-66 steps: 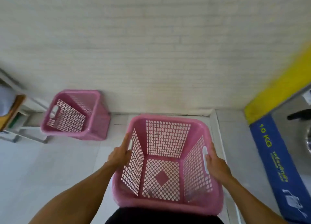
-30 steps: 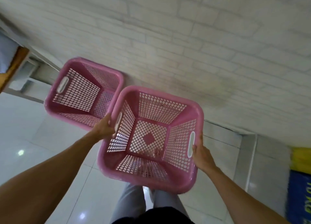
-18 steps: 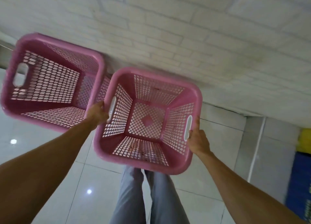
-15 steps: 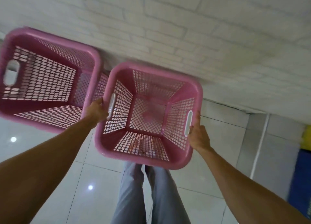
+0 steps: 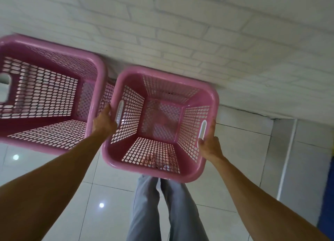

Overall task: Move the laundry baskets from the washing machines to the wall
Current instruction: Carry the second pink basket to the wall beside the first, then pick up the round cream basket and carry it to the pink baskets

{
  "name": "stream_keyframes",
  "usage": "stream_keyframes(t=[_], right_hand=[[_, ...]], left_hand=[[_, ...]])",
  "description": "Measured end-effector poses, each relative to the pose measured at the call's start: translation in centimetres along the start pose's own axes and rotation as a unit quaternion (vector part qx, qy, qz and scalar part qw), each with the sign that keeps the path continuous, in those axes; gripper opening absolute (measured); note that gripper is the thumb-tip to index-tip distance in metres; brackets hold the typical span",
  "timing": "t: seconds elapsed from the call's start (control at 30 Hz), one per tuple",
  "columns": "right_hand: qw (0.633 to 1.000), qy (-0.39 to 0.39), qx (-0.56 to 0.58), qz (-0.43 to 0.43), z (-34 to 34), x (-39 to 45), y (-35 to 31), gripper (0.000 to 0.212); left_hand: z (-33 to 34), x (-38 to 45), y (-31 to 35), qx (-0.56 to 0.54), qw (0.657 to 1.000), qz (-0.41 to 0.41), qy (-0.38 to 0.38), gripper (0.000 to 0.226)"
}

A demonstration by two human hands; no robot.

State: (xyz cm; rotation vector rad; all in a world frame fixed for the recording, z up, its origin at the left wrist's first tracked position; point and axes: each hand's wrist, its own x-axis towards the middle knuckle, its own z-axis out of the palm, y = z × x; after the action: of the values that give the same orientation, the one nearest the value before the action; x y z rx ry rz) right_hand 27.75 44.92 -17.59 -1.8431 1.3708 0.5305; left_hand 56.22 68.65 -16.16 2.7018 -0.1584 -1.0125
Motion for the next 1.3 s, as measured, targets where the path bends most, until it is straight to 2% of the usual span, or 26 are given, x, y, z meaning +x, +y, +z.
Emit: stream_keyframes(t=[0.1,0.2,0.27,0.37,0.53,0.7,0.77,0.93,1.03,1.13,1.3], right_hand=[[0.998,-0.01,0.051,0.04,-1.4,-1.4,-1.4,0.084],[0.994,0.014,0.08,0.077,-1.9,-4.8,-3.3,0.07],[0.992,0.022,0.089,0.09,-2.4,-7.5,-4.2,0.069],[0.992,0.025,0.106,0.059,-2.6,-11.5,-5.2,0.067],[0.985,0.031,0.161,0.051,-2.0,-18.3,-4.4,0.06],[0.974,-0.007,0.202,0.1,-2.0,-26.1,0.2,0.074],[0.968,-0.004,0.218,0.122,-2.0,-29.0,3.1,0.075],[0.937,0.043,0.291,0.189,-1.8,-35.3,10.6,0.072],[0.914,0.073,0.342,0.206,-1.5,-39.0,15.6,0.071],[0.896,0.102,0.374,0.216,-0.9,-43.4,21.1,0.069],[0.865,0.127,0.414,0.254,1.1,-51.1,30.9,0.07]], left_hand=[[-0.2,-2.6,1.0,-0.005,1.0,0.023,-0.009,0.084],[-0.8,-6.8,1.2,-0.015,0.999,0.04,0.009,0.088],[-1.0,-10.4,2.2,-0.01,0.999,0.045,-0.019,0.091],[-0.5,-15.5,3.4,0.008,0.996,0.055,-0.071,0.084],[0.2,-22.2,4.8,0.022,0.983,0.155,-0.101,0.072],[-0.3,-27.6,5.7,0.098,0.965,0.205,-0.128,0.043],[-0.4,-30.4,6.4,0.142,0.948,0.243,-0.15,0.04],[2.3,-35.7,8.6,0.226,0.888,0.341,-0.21,0.064],[6.0,-39.8,10.4,0.269,0.849,0.396,-0.224,0.053],[10.3,-45.8,11.5,0.27,0.828,0.421,-0.254,0.052],[18.6,-57.2,10.3,0.297,0.77,0.476,-0.305,0.051]])
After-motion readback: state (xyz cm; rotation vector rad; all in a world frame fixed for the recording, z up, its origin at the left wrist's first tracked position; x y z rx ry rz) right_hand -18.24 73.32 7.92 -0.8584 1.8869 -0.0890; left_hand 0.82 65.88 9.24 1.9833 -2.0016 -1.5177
